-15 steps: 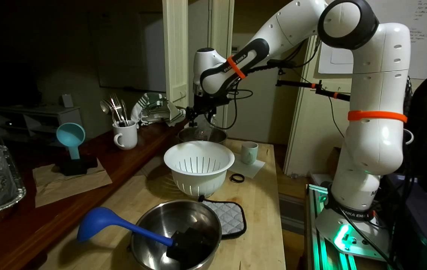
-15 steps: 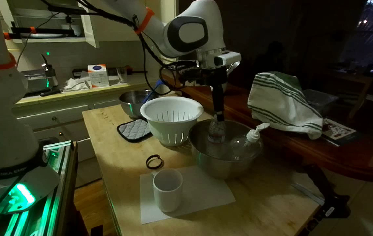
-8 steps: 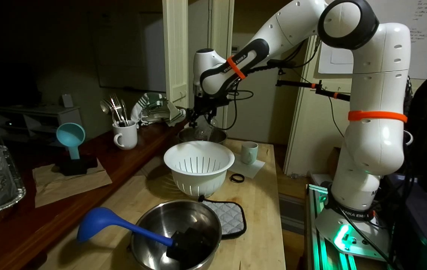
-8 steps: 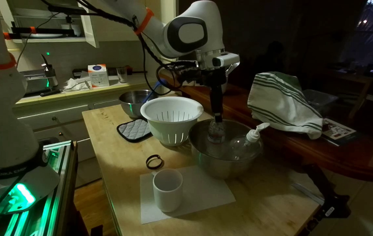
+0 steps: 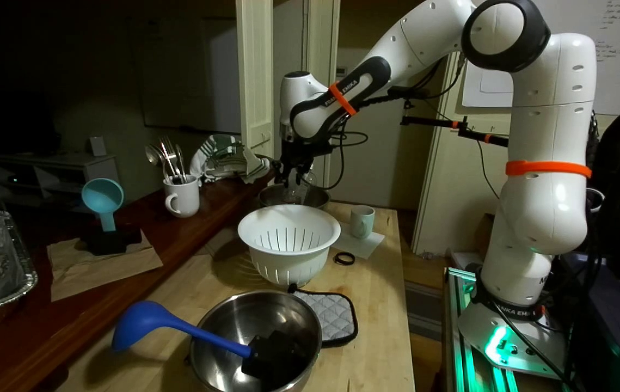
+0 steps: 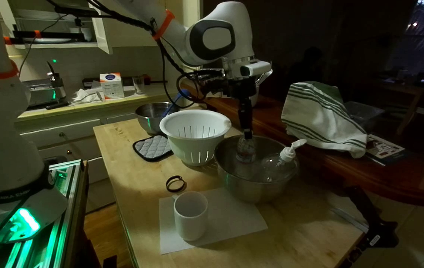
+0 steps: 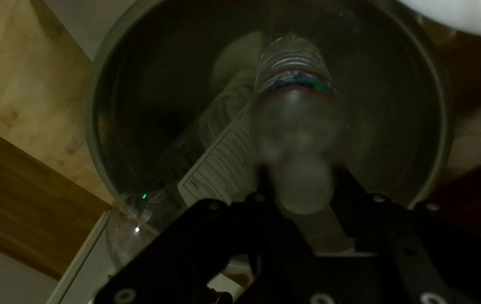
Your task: Take the water bottle out of the metal bowl
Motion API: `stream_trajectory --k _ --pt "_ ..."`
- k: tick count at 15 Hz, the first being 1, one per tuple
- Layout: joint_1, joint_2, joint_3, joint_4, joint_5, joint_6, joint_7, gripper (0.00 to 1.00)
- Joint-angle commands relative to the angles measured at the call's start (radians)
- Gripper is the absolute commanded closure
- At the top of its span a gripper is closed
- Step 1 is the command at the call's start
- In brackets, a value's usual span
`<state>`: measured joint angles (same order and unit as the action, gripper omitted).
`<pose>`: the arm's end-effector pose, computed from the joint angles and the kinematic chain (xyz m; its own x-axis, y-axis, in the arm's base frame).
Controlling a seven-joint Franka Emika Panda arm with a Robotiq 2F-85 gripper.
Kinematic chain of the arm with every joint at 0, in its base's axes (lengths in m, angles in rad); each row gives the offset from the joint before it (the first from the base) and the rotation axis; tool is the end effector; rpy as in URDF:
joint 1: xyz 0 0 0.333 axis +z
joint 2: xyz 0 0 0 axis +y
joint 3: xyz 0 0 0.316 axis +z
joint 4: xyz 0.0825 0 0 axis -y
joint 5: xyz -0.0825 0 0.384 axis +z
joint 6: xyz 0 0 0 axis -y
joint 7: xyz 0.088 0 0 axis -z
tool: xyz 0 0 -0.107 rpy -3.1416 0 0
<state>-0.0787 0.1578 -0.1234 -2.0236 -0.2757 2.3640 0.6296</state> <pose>0.5868 -0.1216 0.3914 0.7758 -0.5707 0.2692 -0.6123 -0.7838 0.1030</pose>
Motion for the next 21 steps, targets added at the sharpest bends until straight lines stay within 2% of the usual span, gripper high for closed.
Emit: stream_trajectory --k 1,2,6,9,11,14,15,18,19,21 --pt "0.025 -0.013 -0.011 -0.009 -0.016 -0.027 0.036 0.91" --pt "0.029 -0.022 -0.01 -0.013 -0.018 -0.032 0.043 0.93" --pt "0.036 -0.124 -0.008 -0.03 -0.055 -0.055 0.039 0.92" --pt "0.023 -0.194 0.008 -0.007 -0.032 -0.064 -0.003 0.92" --pt "0.016 -0.235 0.02 0.015 0.027 -0.079 -0.06 0.92" --pt "0.017 -0.289 0.024 0.034 0.183 -0.132 -0.238 0.92" --pt "0.003 -0.253 0.035 0.028 0.111 -0.087 -0.15 0.68" --pt "0.003 -0.283 0.038 0.033 0.161 -0.117 -0.216 0.68" --pt "0.003 -0.283 0.038 0.033 0.162 -0.117 -0.219 0.92" --pt "0.015 -0.225 0.061 0.081 0.156 -0.026 -0.163 0.92"
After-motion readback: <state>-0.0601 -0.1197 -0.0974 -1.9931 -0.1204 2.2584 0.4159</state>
